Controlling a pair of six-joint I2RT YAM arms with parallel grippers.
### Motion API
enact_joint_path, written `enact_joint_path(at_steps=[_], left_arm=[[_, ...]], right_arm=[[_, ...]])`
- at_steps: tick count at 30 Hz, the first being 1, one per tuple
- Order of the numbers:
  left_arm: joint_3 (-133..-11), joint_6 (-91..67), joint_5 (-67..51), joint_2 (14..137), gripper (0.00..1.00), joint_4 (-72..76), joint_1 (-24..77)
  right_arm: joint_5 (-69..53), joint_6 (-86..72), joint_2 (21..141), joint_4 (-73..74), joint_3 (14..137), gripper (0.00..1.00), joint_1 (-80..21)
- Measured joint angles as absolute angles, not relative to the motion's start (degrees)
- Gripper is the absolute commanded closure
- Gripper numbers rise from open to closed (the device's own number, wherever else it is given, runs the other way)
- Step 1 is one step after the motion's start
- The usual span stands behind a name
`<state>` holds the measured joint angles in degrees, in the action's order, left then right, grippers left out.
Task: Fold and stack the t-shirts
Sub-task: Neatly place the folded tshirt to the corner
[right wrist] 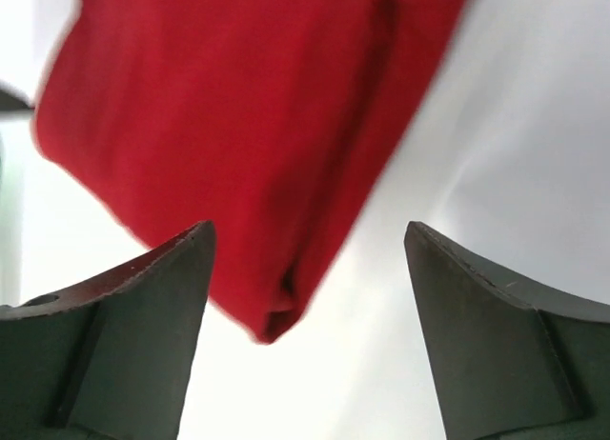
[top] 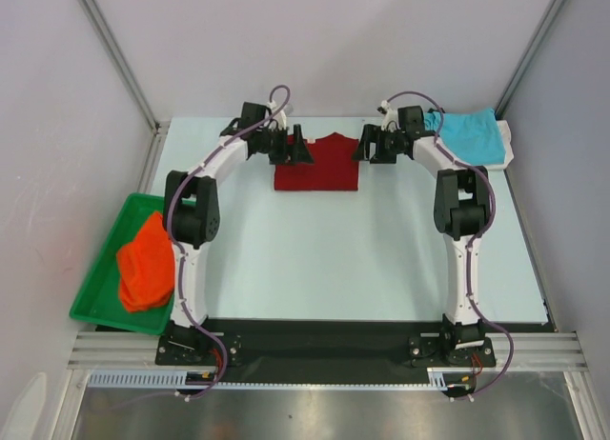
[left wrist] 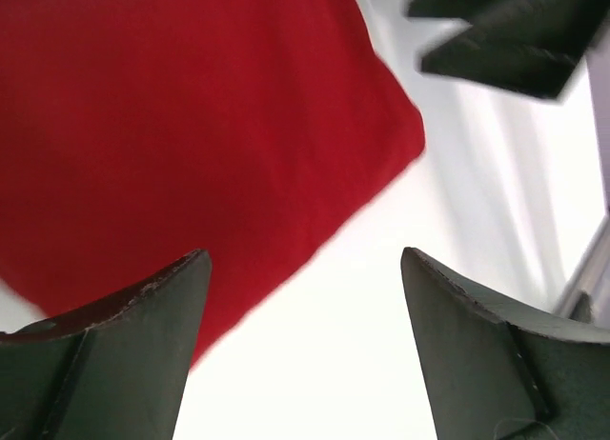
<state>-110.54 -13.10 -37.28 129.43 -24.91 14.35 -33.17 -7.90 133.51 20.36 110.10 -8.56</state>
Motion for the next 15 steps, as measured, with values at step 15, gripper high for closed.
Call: enact_joint_path(at_steps=[15], left_arm=[[-109.75,-13.45,-39.64,136.11,0.14,-26.98,16.80]], right_arm=[[-43.51,-13.98,141.60,16.05,113.12,0.13,-7.33]])
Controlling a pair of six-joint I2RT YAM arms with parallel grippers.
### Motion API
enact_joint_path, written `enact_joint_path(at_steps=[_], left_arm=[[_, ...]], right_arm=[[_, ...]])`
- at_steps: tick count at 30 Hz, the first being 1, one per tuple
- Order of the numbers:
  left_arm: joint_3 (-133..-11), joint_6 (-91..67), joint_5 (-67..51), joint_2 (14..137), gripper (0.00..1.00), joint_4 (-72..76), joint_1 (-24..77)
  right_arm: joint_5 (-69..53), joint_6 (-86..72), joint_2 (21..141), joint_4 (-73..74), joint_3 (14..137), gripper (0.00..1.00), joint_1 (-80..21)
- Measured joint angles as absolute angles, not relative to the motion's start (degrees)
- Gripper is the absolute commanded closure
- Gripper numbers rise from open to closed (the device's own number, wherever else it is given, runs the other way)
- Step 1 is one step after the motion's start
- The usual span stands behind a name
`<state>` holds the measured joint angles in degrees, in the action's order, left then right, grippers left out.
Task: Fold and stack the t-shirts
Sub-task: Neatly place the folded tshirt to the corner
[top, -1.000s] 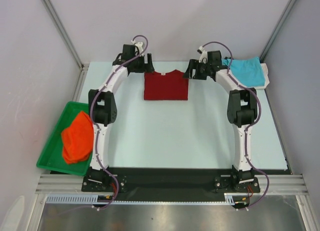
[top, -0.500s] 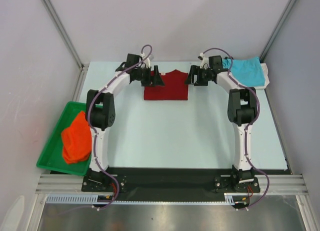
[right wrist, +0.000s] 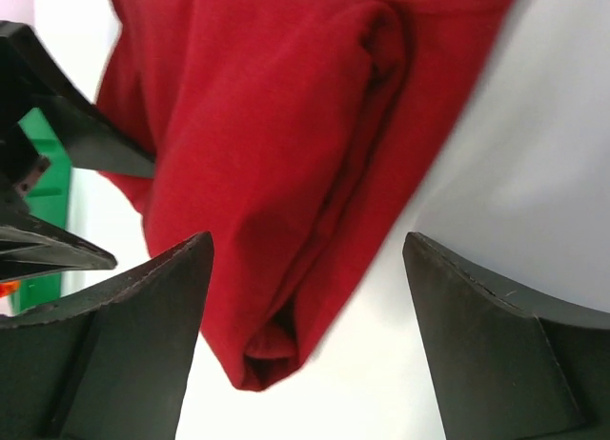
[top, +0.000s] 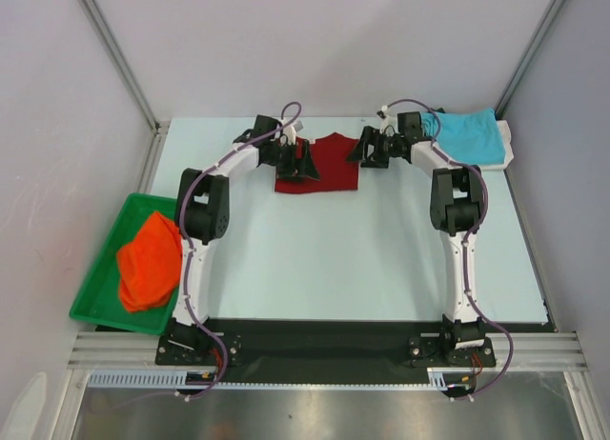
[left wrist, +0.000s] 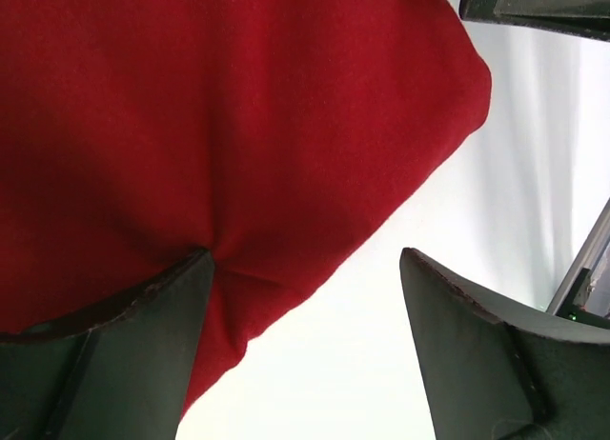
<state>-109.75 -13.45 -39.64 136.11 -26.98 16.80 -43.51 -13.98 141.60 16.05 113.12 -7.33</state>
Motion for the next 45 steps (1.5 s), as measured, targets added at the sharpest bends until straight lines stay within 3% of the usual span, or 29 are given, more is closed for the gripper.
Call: enact_joint_path(at_steps=[15,25,30,31,39,45], left_arm=[[-110.54,-13.43,-39.03,136.57,0.14,-27.59,17.04],[-111.13,-13.43,-38.15,136.75,0.15,-28.05,17.34],[-111.37,-13.23,-37.67,136.75,0.15,-28.25,17.63],[-111.50,-13.08,-37.58,136.75,0.14,-28.38,17.65],[-115.13,-11.31,-30.92,136.70,0.03,-29.98,18.70],[-118.54,-5.91,-23.64,133.56,0.02,-31.14,18.52]], right_arm=[[-46.59,-17.98,143.81,11.66,114.15,0.17,-9.02],[-45.50,-17.76,144.86,11.73,114.54,0.50,-10.07],[-45.19,-16.49,145.36,13.06,114.52,0.85,-10.57],[-45.21,-16.25,145.45,13.37,114.52,1.00,-10.63],[-42.17,-6.31,143.65,17.52,114.54,1.00,-11.31],[-32.34,6.76,137.84,26.48,113.65,1.00,-12.60]])
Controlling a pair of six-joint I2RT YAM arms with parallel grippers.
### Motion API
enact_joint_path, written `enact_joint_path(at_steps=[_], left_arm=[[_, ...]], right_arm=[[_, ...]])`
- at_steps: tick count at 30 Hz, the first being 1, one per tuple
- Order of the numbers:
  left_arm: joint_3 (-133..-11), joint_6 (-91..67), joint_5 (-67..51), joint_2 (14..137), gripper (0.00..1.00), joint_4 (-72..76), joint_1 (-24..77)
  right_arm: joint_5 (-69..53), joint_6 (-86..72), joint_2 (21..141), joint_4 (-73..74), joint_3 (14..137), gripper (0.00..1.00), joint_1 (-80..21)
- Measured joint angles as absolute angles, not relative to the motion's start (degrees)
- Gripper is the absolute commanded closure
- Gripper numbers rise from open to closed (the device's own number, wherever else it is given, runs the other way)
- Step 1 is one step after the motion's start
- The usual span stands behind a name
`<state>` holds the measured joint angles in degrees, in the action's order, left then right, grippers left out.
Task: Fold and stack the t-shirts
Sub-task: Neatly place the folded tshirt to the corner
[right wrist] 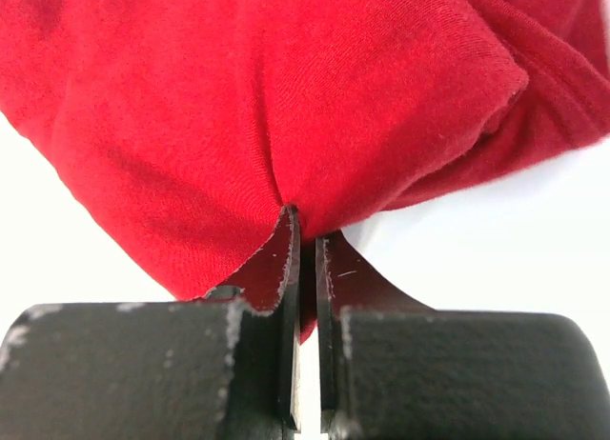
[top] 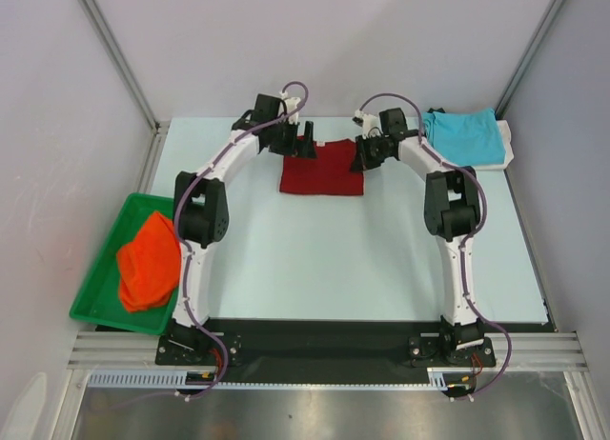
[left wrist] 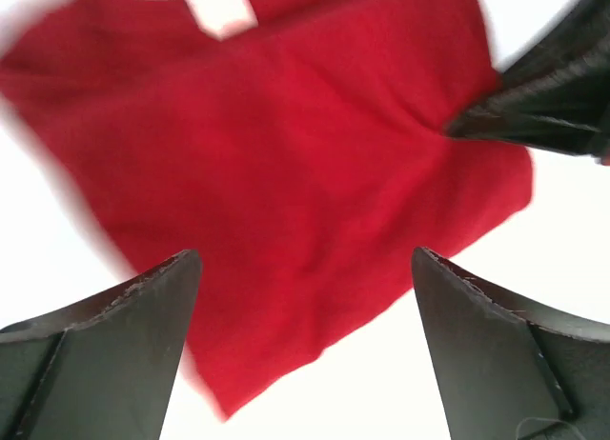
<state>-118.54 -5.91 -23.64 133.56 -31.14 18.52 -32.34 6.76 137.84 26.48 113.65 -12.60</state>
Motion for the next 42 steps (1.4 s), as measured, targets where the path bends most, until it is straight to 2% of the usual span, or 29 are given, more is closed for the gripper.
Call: enact_joint_path(at_steps=[7,12,16,25,34,42], left_arm=[[-118.89,-0.86,-21.23,129.29,0.02,-32.42,16.67],[-118.54,1.15,-21.34,129.21,0.03,-34.20,14.94],[-118.52,1.58,-21.74,129.21,0.03,-34.72,14.46],[-118.76,2.00,-22.26,129.40,0.03,-34.87,17.47],[-119.79,2.39,-22.65,130.15,0.03,-34.94,21.32],[-119.81,3.18,-22.17,130.41,0.03,-34.94,21.12]], right_arm=[[-24.21,18.68,129.05,36.56,112.79,1.00,-10.41],[-19.88,25.41,126.98,42.33,114.56,1.00,-4.84],[-15.81,29.43,127.66,46.59,117.30,1.00,-0.64],[-7.60,35.31,135.85,51.00,139.17,1.00,3.75],[-3.44,36.03,136.81,51.13,141.08,1.00,4.14],[-2.39,34.48,137.27,50.19,145.23,1.00,9.23]])
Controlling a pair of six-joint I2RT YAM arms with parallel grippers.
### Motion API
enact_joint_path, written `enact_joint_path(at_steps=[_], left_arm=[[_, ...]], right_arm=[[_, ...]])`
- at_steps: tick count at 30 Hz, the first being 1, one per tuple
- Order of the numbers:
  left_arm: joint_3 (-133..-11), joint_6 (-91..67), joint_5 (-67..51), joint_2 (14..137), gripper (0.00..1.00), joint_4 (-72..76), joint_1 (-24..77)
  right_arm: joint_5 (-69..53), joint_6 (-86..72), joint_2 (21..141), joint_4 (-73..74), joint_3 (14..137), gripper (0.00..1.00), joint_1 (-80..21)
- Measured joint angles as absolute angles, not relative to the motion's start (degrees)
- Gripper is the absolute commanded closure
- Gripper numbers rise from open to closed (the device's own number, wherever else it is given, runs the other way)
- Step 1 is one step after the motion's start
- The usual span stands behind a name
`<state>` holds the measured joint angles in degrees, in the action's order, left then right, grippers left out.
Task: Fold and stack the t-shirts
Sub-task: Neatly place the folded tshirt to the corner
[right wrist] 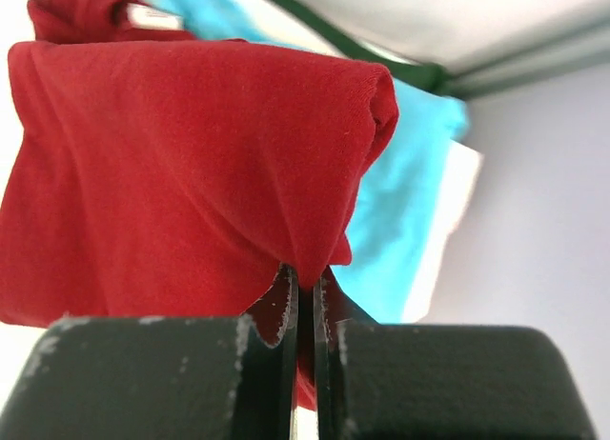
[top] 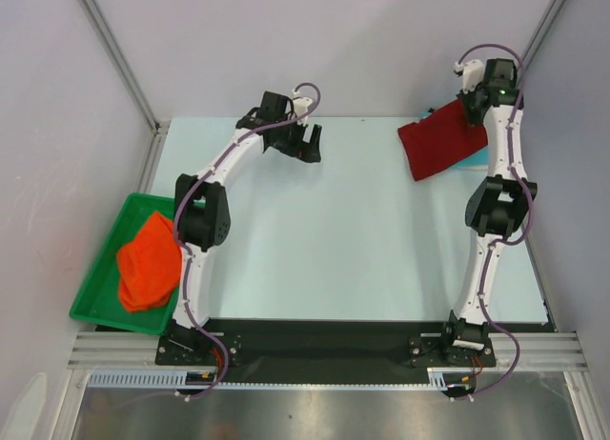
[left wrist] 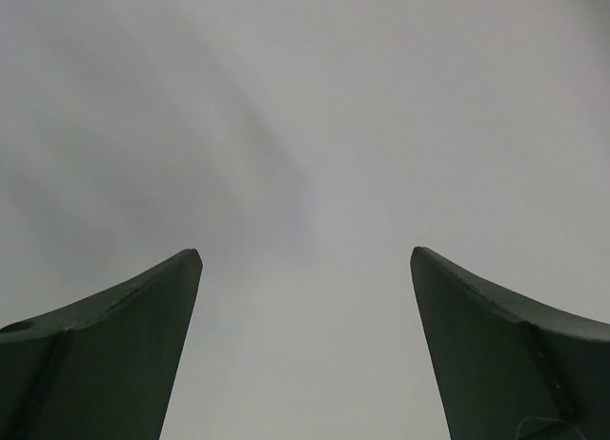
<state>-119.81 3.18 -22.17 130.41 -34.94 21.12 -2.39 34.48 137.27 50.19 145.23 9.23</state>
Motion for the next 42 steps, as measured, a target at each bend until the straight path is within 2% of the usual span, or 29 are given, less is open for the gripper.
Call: enact_joint_path(at_steps=[9,19,34,42], left_arm=[[-119.81,3.55,-22.02,131.26,0.03,-35.20,21.54],[-120.75,3.57,-21.98,131.39,0.03,-35.31,21.61],[-120.99,3.55,-21.52,132.05,0.03,-35.31,21.63],[-120.99,3.55,-21.54,132.05,0.03,-35.29,21.63]], right_arm=[[-1.37,32.58,137.88,49.12,149.99,1.00,14.96],[-0.27,31.46,141.16,48.45,153.21,1.00,16.08],[-0.95,29.95,141.21,47.70,158.91,1.00,13.67],[-3.16,29.98,141.10,48.60,157.97,1.00,7.03]])
